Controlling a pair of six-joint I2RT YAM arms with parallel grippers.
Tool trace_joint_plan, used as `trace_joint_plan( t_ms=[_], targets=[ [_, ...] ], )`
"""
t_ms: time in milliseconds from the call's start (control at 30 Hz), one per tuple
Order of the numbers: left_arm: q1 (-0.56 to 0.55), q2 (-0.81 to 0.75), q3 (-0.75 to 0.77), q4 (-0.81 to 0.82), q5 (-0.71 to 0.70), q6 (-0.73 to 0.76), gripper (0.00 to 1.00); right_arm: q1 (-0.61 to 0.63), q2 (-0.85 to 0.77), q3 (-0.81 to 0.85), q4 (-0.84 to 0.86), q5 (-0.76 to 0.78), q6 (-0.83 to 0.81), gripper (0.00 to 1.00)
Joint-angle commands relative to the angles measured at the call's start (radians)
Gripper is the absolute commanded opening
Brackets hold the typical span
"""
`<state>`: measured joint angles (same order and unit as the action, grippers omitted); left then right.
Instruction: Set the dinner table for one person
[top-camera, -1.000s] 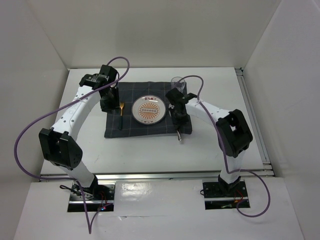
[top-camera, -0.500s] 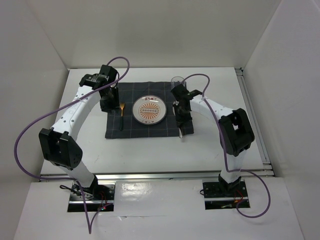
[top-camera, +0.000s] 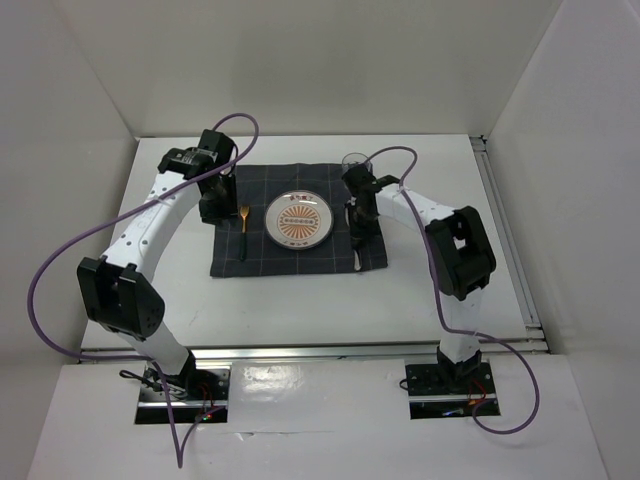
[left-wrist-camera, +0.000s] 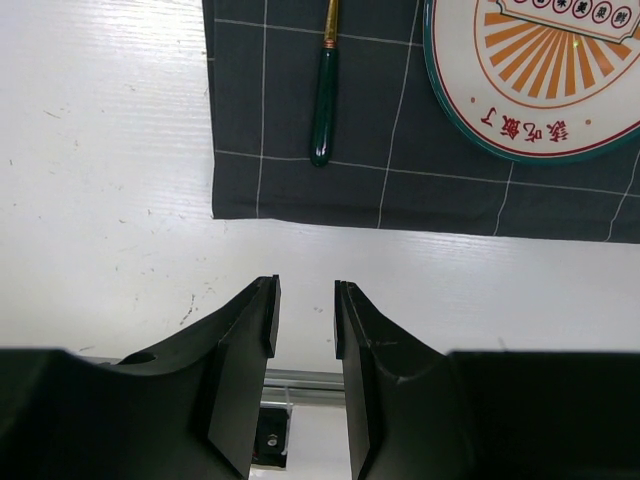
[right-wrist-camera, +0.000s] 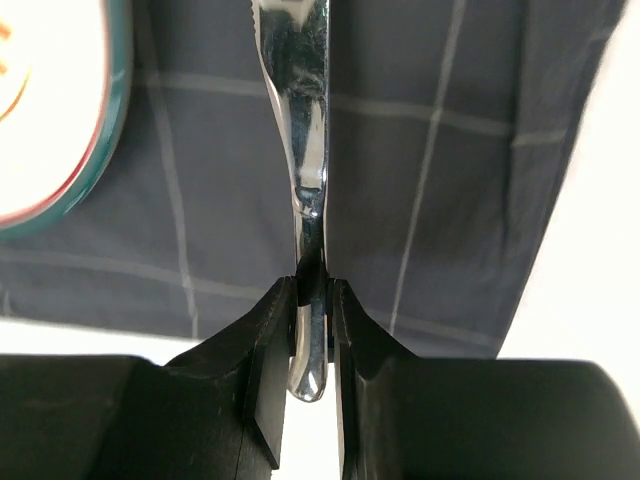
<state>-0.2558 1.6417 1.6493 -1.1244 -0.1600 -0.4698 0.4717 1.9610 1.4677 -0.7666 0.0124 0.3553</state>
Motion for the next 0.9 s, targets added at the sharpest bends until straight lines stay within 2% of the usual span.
trace_joint_plan(
  t_ms=[0,600,667,800,833,867],
  targets=[
    [0.0,-0.048,0.026,-0.017,-0.021,0.019,0.46,-0.031,0.033,0.059,0.041,0.0,0.019,0.11],
    [0.0,-0.057,0.015,-0.017,-0.041,0.019,0.46,-0.074,0.137,0.143,0.073,-0.012,0.019,0.11],
    [0.0,-0.057,0.015,-0.017,-0.041,0.019,0.46,-0.074,0.148,0.143,0.073,-0.012,0.019,0.14],
    [0.0,-0.057,0.015,-0.017,-0.041,0.019,0.46,-0.074,0.159,0.166,0.073,-0.002,0.01,0.37],
    [0.0,-0.057,0.015,-0.017,-0.041,0.019,0.46,-0.074,0.159,0.166,0.064,-0.002,0.01,0.52],
    [0.0,-0.057,0.015,-0.017,-0.041,0.019,0.46,-0.074,0.15,0.177,0.053,-0.002,0.01,0.57]
  ],
)
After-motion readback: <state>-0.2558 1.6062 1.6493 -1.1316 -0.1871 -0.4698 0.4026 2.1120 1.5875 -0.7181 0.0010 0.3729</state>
